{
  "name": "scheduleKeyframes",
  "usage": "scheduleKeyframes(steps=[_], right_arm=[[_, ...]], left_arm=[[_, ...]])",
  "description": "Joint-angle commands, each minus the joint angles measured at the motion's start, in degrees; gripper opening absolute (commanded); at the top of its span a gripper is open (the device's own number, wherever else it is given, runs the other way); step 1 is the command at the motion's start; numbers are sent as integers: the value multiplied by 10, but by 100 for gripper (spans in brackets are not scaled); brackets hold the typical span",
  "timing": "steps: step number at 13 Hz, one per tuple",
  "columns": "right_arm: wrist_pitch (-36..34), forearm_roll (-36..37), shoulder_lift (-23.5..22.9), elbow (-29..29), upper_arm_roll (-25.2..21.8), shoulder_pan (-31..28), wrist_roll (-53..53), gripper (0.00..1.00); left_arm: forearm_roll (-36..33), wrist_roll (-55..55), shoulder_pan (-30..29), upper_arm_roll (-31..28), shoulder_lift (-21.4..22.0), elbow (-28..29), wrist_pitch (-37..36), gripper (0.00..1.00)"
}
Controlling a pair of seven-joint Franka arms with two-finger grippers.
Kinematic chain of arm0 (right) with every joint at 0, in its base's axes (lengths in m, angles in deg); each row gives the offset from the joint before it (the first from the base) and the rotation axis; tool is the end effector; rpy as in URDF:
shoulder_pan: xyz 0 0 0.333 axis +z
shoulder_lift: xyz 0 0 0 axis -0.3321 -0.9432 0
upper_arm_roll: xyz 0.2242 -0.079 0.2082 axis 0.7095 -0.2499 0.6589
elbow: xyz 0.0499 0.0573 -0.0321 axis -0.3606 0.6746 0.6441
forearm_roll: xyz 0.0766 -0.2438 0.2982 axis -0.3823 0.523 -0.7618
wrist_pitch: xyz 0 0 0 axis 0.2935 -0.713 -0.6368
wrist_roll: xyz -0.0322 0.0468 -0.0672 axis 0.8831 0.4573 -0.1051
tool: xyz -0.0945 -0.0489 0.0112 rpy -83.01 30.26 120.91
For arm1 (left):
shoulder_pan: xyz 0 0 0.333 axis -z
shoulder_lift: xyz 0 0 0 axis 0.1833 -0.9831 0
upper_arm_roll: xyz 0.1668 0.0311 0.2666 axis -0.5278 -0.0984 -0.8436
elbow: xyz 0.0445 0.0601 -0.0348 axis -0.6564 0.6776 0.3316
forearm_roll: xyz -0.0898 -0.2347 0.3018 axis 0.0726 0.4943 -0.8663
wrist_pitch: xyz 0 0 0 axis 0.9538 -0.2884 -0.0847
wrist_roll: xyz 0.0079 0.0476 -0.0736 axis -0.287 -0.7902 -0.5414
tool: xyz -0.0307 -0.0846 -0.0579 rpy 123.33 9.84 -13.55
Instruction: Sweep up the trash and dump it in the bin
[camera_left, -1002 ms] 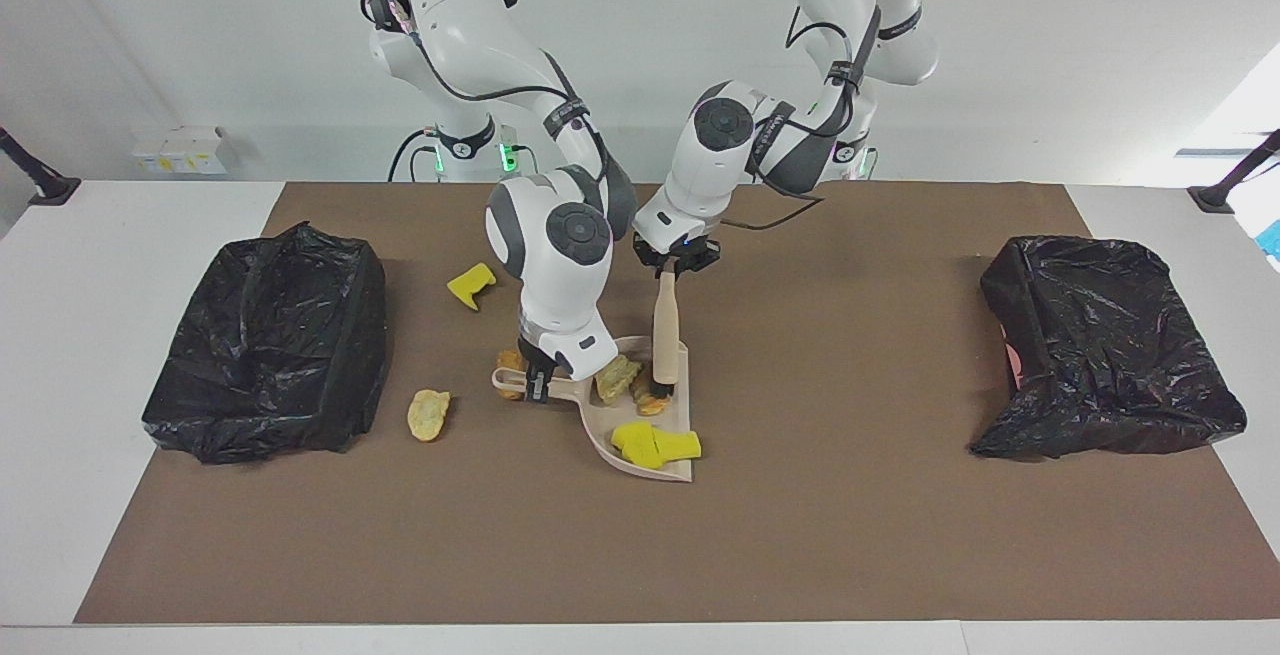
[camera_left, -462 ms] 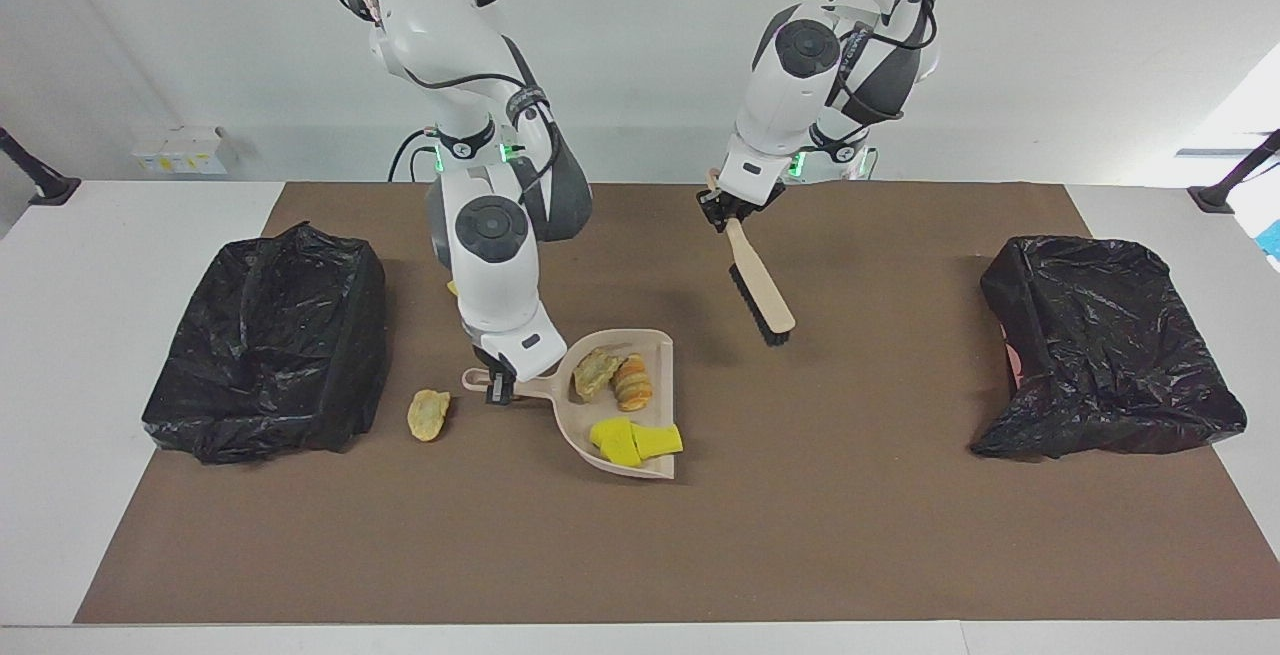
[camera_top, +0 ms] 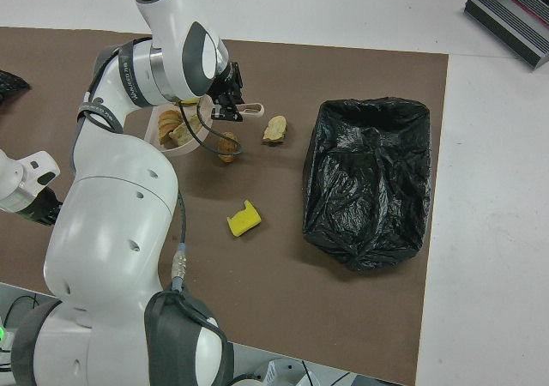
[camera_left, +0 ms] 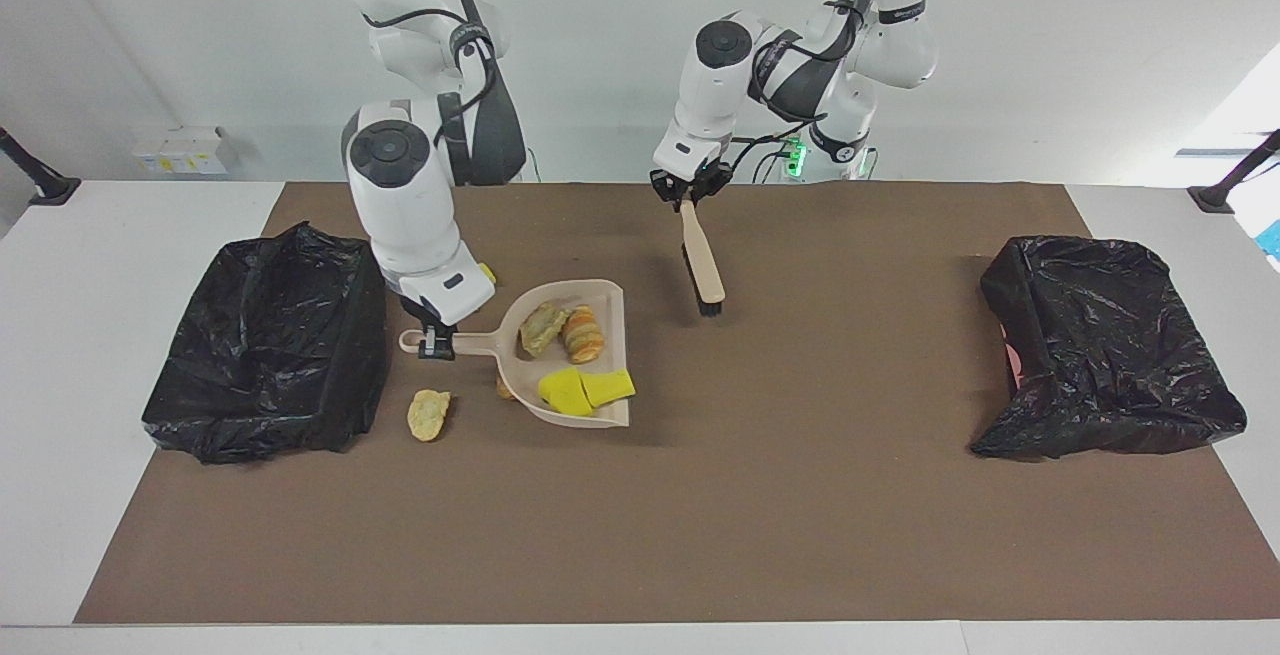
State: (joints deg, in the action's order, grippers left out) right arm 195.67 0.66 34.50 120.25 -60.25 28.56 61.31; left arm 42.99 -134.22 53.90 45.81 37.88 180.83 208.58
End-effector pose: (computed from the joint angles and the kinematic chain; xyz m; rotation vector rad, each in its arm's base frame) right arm 0.6259 0.0801 0.4601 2.1772 2.1951 -0.1374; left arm 0.3041 -0.3900 0.3874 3.0826 0.1459 -0.2405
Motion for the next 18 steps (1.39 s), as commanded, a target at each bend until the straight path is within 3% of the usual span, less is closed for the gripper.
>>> scheduleKeyframes(steps=[1,4,5,6,7,9,14,18], right_arm=[[-30,-19,65,51,6,-55,59,0],[-70,-19,101,51,5,-138,117,0],[-71,-17,102,47,4,-173,127,0],[-71,-13,103,47,3,-205,131,0],[-71,-5,103,44,3,-227,152,0],[-56,14,103,44,0,-270,199,0],[14,140,112,58,0,-331,248,0],[137,221,152,146,-1,-347,241,0]], left_arm=[[3,-26,51,-9,-11,31,59,0],[3,-38,70,-10,-9,67,106,0],[2,-36,69,-10,-11,67,108,7],[2,-28,67,-10,-12,66,108,46],[2,-2,58,-11,-13,65,102,99],[2,28,22,-11,-28,50,98,100],[-3,66,-47,-12,-30,10,81,100],[-3,214,-152,-15,-37,-55,18,100]])
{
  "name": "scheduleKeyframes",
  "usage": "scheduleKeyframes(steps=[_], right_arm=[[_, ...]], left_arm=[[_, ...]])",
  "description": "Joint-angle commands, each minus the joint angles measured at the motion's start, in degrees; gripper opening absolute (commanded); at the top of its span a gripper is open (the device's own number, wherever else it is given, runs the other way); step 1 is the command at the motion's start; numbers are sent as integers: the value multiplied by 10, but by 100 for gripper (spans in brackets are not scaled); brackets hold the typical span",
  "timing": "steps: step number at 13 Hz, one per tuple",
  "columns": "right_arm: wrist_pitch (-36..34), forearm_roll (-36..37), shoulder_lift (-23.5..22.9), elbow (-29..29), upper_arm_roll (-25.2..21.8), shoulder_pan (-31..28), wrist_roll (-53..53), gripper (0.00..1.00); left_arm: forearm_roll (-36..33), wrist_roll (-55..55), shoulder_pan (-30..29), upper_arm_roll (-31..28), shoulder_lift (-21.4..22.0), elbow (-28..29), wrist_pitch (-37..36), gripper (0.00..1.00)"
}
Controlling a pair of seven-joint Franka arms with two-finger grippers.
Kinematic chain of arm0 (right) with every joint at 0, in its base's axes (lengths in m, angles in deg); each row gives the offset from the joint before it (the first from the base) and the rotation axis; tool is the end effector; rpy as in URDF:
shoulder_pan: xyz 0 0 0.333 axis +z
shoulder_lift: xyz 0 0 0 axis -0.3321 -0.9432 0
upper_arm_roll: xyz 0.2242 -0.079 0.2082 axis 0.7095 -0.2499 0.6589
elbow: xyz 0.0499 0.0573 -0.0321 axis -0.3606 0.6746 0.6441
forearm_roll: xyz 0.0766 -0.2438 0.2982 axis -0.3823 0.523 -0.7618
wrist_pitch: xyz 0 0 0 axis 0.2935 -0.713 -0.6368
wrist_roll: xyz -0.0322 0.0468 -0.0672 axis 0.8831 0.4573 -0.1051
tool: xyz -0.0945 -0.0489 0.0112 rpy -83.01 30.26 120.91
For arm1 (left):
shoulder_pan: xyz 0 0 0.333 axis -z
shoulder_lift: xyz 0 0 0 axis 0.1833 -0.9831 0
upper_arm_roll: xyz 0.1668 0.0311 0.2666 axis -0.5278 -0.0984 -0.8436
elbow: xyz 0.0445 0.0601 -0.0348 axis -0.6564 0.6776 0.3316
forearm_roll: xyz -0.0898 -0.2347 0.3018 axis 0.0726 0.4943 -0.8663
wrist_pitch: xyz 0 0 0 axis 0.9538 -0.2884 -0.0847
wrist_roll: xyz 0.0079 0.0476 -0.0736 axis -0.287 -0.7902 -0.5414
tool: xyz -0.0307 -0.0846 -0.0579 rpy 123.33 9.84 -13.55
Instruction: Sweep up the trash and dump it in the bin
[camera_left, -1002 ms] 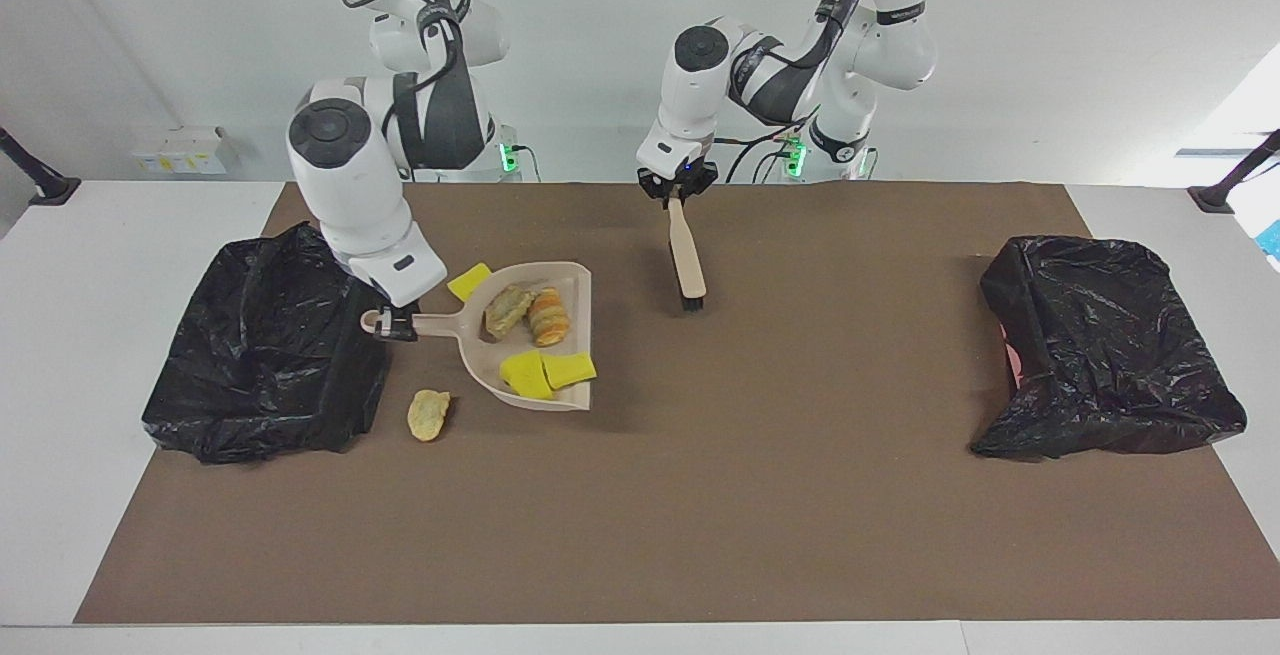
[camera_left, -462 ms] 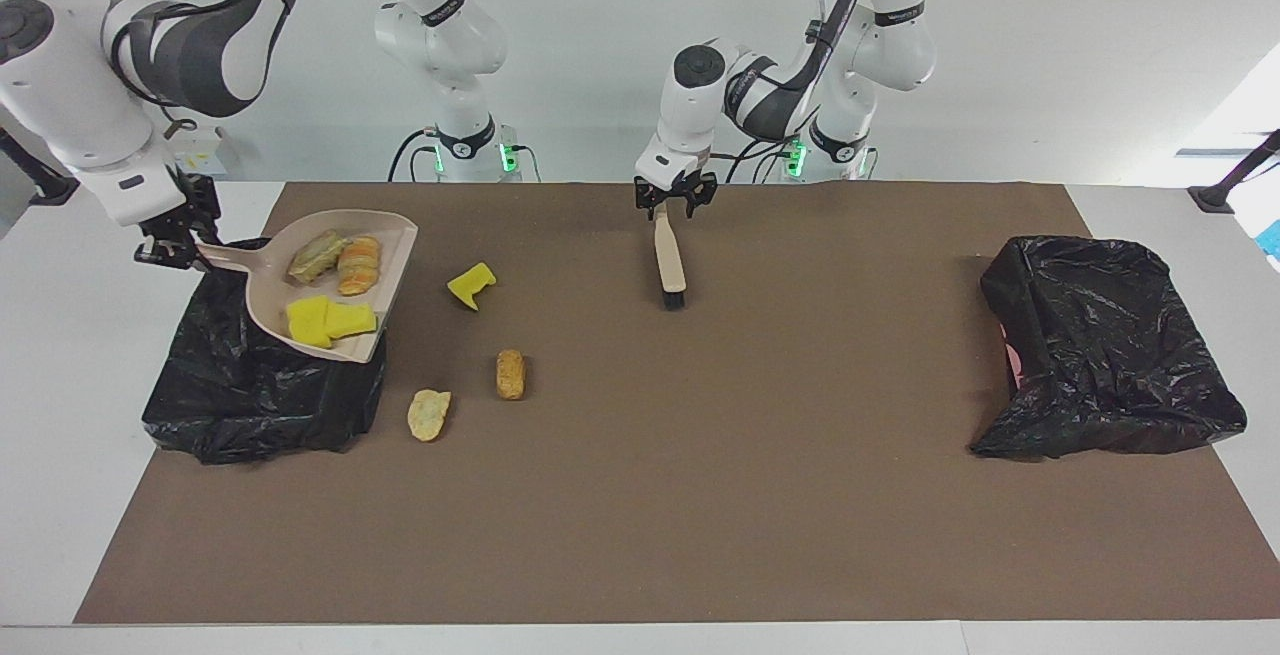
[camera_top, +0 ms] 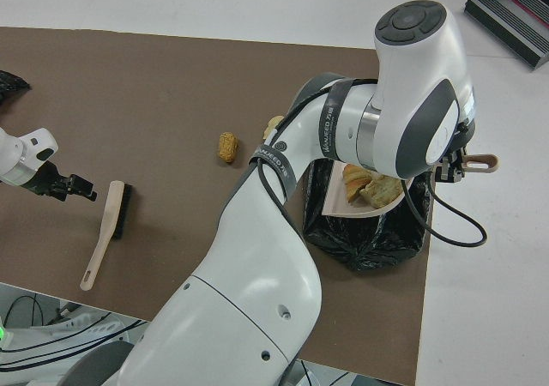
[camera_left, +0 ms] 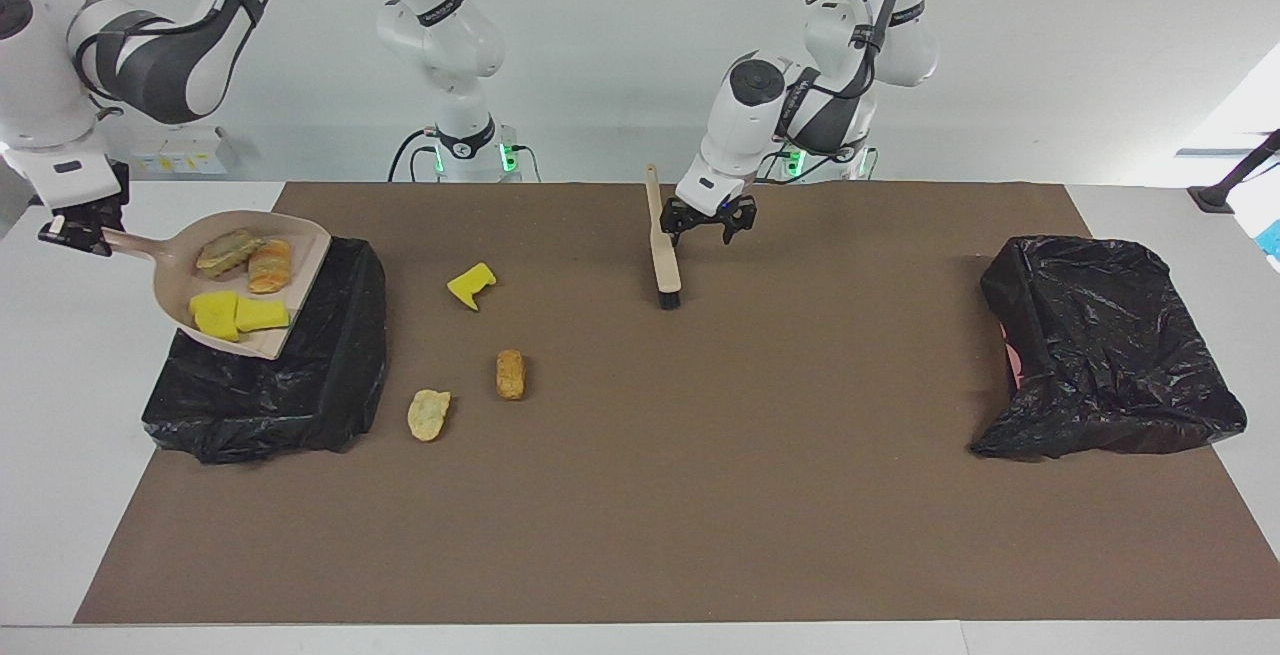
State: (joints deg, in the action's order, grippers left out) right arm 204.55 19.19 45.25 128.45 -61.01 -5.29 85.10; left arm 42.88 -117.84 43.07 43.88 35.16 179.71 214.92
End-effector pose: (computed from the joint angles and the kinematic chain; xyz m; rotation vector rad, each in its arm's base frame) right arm 0.5237 -0.2902 0.5250 2.0459 1.9316 -0.4142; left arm 0.4000 -0.3229 0.3818 3.0080 0.0605 -0.1074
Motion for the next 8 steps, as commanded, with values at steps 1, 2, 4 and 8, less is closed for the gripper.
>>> scheduleKeyframes(steps=[1,2,4,8], right_arm=[[66,73,49,78,7,-5,-14,0],[78,127,56,89,8,-3,-46,0],[73,193,76,121,8,21,-136,0],[47,318,110,168,9,68,-235,0]], left_arm=[[-2,69,-70,4,-11,-63,-66,100],[-2,85,-92,4,-14,-82,-84,100],[-2,114,-140,3,-17,-121,-115,100],[-3,200,-226,2,-30,-217,-213,100]])
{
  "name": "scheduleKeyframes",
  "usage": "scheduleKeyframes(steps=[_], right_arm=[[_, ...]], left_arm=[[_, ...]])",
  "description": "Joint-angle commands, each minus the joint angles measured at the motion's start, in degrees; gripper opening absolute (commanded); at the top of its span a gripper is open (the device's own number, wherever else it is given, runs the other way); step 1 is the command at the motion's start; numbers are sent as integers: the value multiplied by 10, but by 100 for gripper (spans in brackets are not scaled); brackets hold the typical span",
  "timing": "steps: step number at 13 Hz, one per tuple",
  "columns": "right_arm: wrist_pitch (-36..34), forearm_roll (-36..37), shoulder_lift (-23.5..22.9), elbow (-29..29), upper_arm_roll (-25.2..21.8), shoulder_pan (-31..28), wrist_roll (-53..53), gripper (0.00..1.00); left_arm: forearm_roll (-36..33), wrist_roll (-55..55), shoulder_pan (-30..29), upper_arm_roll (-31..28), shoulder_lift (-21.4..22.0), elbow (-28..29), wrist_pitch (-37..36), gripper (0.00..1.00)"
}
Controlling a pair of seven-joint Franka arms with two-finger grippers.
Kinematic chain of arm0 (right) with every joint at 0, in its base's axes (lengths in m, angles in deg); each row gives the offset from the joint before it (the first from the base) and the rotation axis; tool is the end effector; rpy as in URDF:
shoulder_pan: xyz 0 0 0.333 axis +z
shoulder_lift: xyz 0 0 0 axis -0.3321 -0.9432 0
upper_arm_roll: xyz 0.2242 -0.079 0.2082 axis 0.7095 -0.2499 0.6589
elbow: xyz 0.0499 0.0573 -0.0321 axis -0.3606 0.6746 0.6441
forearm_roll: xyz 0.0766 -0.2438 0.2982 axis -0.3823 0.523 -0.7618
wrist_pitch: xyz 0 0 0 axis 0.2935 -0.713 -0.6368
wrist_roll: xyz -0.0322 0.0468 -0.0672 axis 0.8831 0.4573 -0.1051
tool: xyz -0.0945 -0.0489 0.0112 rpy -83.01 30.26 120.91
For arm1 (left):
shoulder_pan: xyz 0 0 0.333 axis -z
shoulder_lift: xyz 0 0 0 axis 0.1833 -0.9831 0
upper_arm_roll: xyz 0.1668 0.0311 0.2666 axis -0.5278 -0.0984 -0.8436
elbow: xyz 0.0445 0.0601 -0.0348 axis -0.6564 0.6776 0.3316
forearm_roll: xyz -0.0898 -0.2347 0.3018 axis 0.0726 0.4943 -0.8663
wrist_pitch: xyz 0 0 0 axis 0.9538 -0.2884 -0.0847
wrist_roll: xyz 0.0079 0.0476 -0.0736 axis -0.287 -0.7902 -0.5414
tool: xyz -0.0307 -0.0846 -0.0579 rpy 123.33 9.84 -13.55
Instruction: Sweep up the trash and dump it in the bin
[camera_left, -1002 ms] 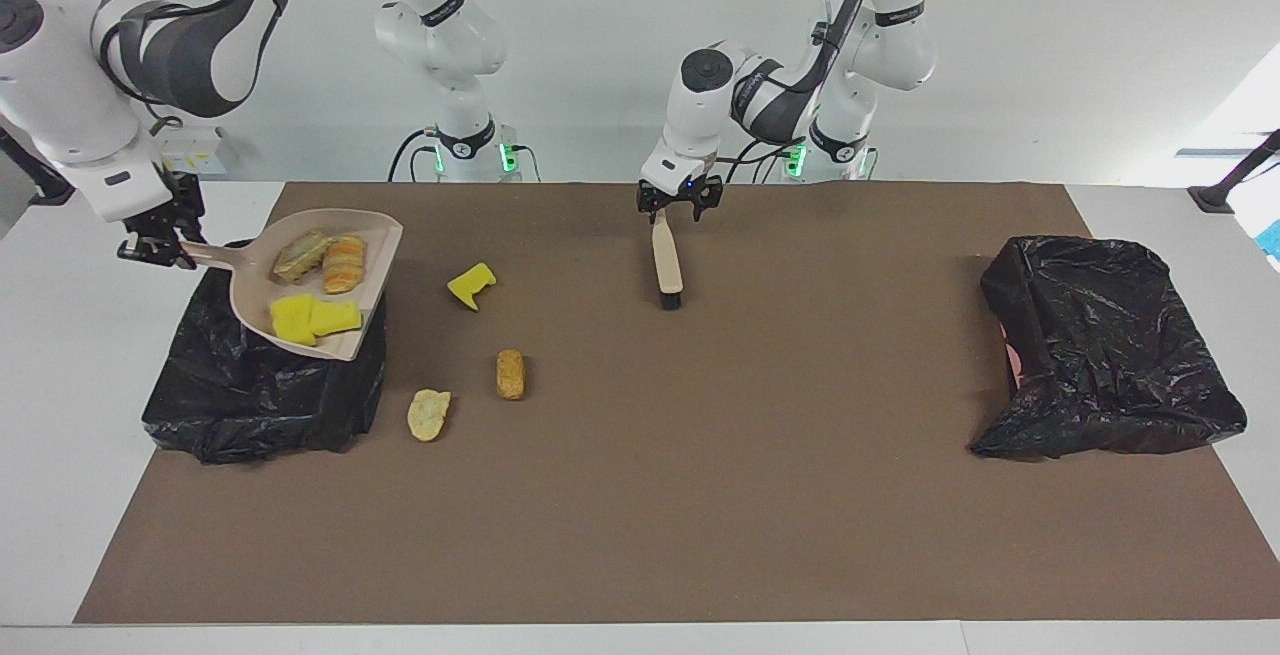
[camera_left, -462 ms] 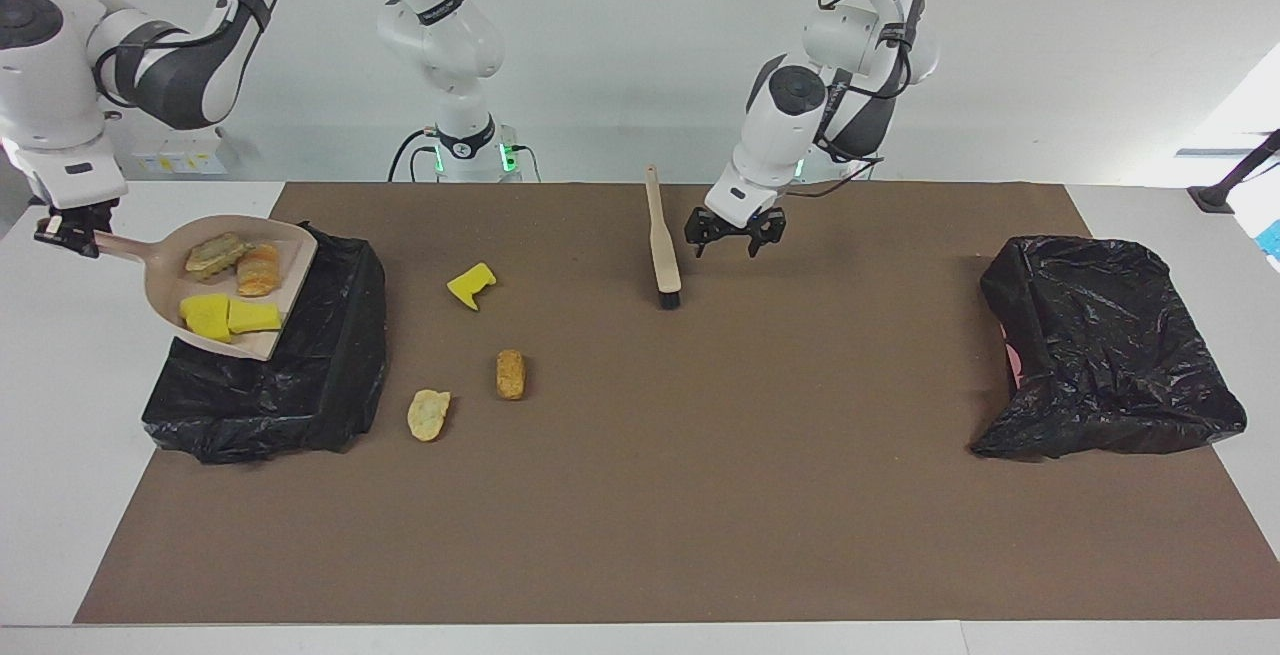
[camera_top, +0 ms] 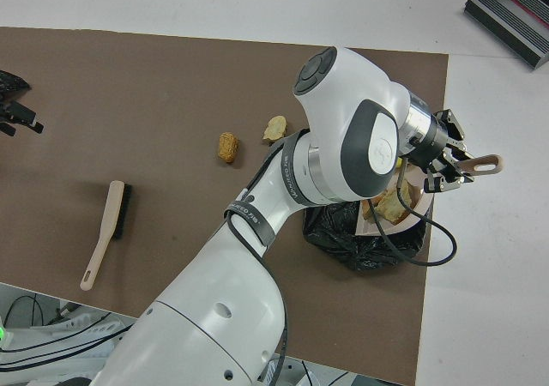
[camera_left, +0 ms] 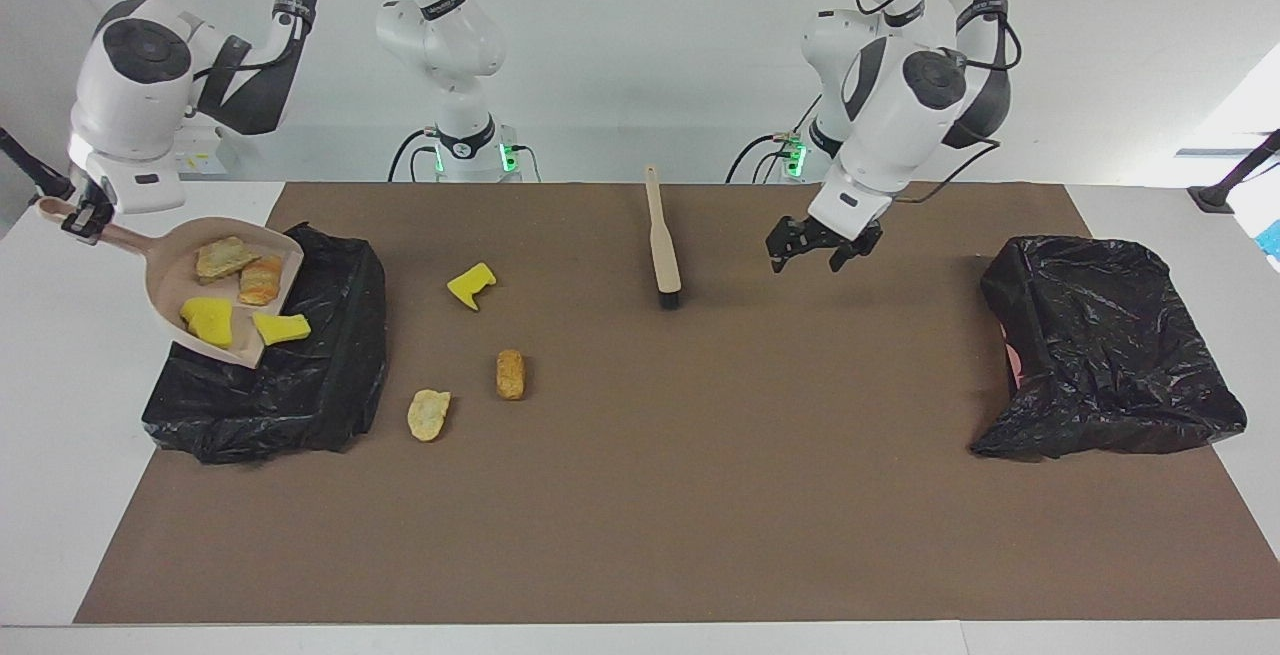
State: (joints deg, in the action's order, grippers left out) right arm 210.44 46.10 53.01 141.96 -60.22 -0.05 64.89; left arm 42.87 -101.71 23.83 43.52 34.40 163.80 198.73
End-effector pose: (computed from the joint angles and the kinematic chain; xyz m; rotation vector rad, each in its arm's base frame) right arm 0.5069 -0.2299 0.5075 1.7712 1.7128 -0.6908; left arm 0.5145 -0.1875 0.4788 2.9722 0.0818 -0.0796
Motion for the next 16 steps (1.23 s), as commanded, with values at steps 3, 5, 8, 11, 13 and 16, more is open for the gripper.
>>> scheduleKeyframes(steps=[3,5,8,11,13,16], right_arm=[[-73,131,39,33,2,63,-85,0],[-112,172,40,28,3,89,-93,0],[-157,222,44,25,9,116,-126,0],[-196,242,61,12,9,144,-117,0],[-217,242,60,-16,15,155,-86,0],[-259,220,54,-51,41,165,-76,0]], left_arm=[[-12,95,-90,5,-25,-102,-120,100],[-38,108,-114,5,-27,-134,-149,100],[-75,136,-118,4,-38,-189,-197,100],[-94,146,-123,4,-29,-210,-206,100],[-93,141,-127,3,-26,-205,-210,100],[-92,138,-129,3,-23,-205,-204,100]])
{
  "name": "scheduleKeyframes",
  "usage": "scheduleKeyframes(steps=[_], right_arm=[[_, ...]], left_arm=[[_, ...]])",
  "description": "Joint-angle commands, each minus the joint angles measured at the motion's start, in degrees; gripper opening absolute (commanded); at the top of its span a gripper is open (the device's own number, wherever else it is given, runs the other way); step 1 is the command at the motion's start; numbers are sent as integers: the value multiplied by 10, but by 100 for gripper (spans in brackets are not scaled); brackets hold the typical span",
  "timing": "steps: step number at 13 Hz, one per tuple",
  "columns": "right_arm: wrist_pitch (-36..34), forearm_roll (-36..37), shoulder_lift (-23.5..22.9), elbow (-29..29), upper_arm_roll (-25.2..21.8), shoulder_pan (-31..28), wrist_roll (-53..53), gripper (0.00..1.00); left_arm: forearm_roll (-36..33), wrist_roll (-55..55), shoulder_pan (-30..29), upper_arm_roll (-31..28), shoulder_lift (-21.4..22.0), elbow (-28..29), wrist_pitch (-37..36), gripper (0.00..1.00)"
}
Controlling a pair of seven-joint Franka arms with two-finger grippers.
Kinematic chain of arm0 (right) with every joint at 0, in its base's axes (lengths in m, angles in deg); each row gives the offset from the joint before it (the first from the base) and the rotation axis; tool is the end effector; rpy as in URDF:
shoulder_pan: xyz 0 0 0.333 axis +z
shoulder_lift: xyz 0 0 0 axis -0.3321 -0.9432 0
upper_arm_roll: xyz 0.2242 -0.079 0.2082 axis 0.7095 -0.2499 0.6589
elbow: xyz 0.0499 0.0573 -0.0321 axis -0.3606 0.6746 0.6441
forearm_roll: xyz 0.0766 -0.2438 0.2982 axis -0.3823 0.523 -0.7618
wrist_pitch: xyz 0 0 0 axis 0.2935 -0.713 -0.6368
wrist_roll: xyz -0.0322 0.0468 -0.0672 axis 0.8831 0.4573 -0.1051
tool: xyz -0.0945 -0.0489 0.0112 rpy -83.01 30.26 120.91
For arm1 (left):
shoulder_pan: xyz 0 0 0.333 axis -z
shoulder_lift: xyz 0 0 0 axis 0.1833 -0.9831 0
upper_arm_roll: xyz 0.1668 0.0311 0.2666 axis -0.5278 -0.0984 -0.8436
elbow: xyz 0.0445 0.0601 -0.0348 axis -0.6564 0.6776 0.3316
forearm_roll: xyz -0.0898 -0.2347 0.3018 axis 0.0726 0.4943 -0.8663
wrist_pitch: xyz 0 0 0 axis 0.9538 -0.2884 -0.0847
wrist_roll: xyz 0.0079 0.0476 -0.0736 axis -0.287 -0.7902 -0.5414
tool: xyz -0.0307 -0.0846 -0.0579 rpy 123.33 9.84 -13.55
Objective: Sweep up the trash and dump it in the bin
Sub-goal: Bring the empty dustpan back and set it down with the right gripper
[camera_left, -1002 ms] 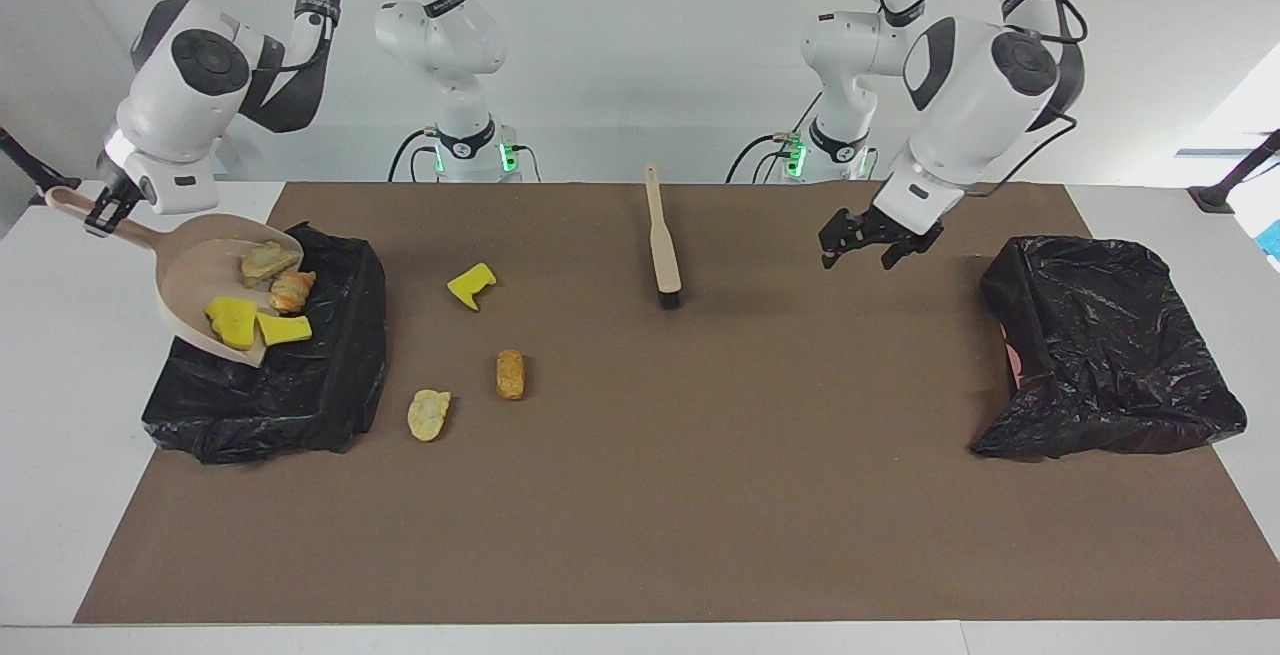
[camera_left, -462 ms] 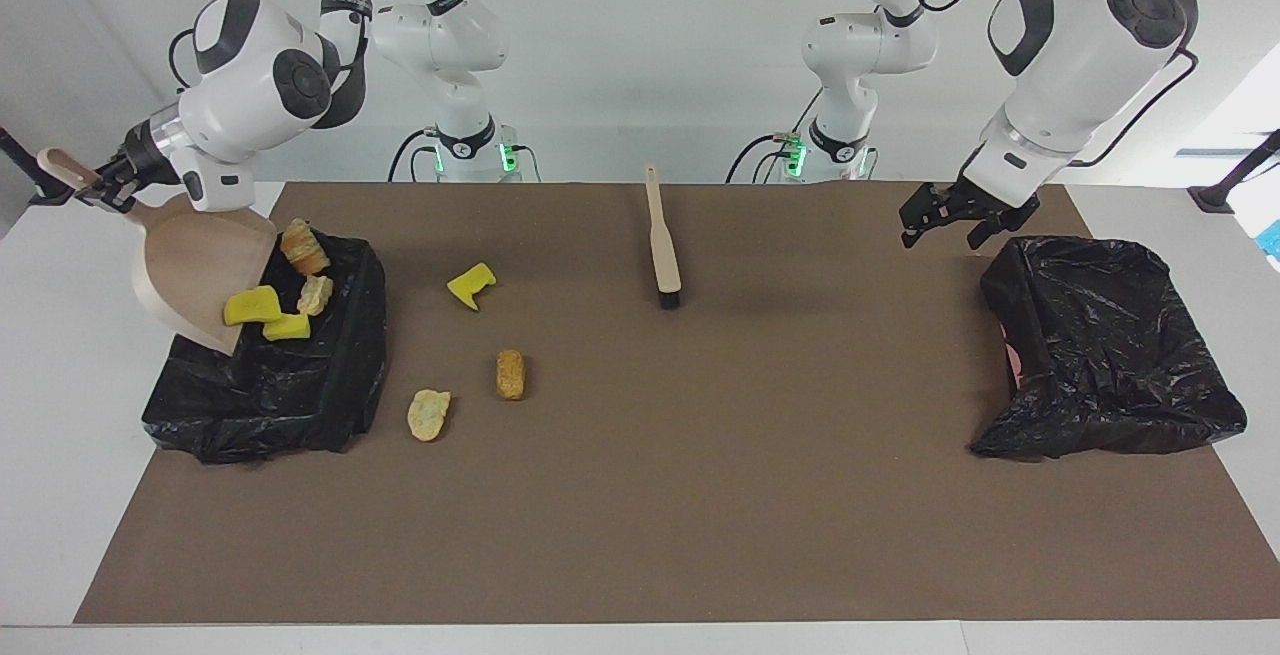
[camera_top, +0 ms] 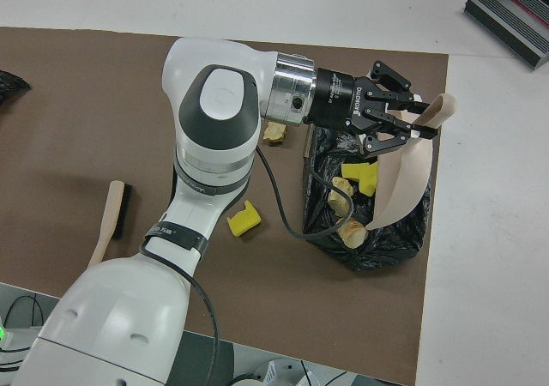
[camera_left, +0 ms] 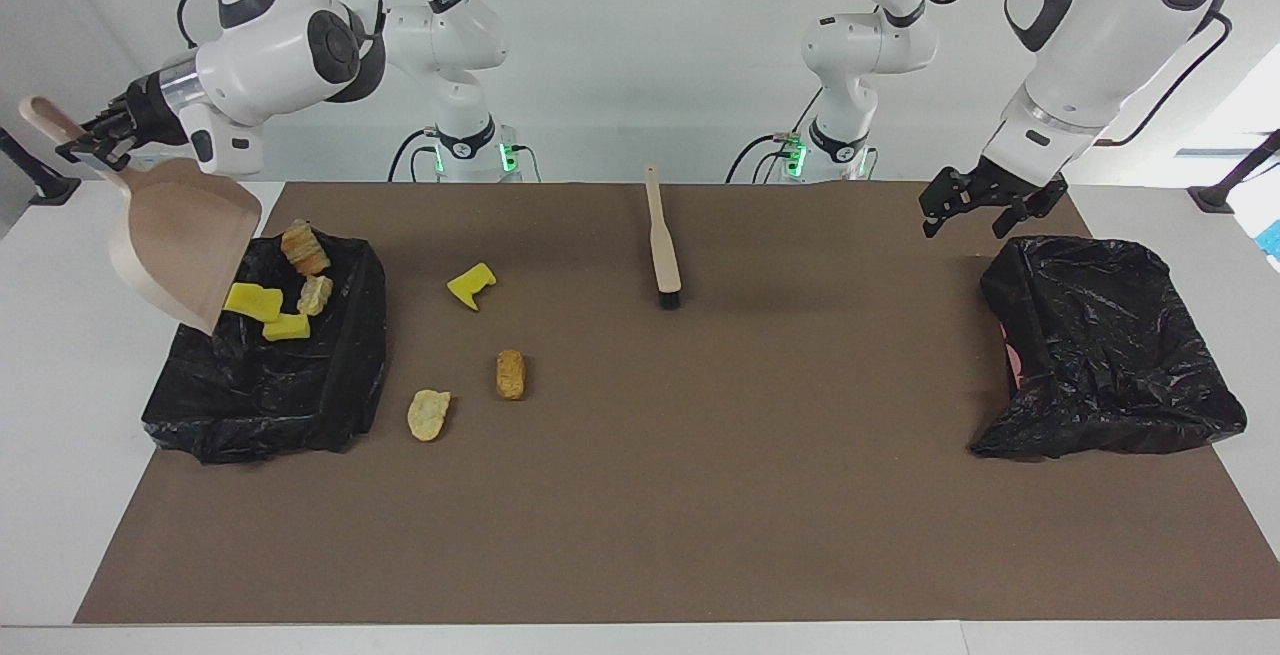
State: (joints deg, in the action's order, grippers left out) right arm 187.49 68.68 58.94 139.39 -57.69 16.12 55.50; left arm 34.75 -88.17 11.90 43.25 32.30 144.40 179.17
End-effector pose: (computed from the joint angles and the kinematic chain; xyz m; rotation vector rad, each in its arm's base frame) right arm 0.5079 -0.1064 0.5957 1.4307 1.4210 -0.9851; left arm 0.5526 -0.0678 0.5897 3.0929 -0.0581 -0.0660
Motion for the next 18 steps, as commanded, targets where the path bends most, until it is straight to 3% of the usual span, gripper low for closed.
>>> scheduleKeyframes(steps=[1,6,12,15,18], right_arm=[[-43,-29,-7,-38,30,4,17,0],[-117,-159,-49,-114,91,6,-49,0],[-111,-374,-55,-118,117,22,-329,0],[-110,-438,-110,-174,118,63,-468,0],[-109,-467,-204,-258,119,109,-604,0]], left_arm=[[-11,7,-20,5,-2,-15,-6,100],[5,3,-35,-2,-4,-57,-51,100],[-1,10,-13,-19,8,-59,-57,100],[-2,12,69,-106,9,-60,-67,100],[1,13,67,-109,31,-43,-53,100]])
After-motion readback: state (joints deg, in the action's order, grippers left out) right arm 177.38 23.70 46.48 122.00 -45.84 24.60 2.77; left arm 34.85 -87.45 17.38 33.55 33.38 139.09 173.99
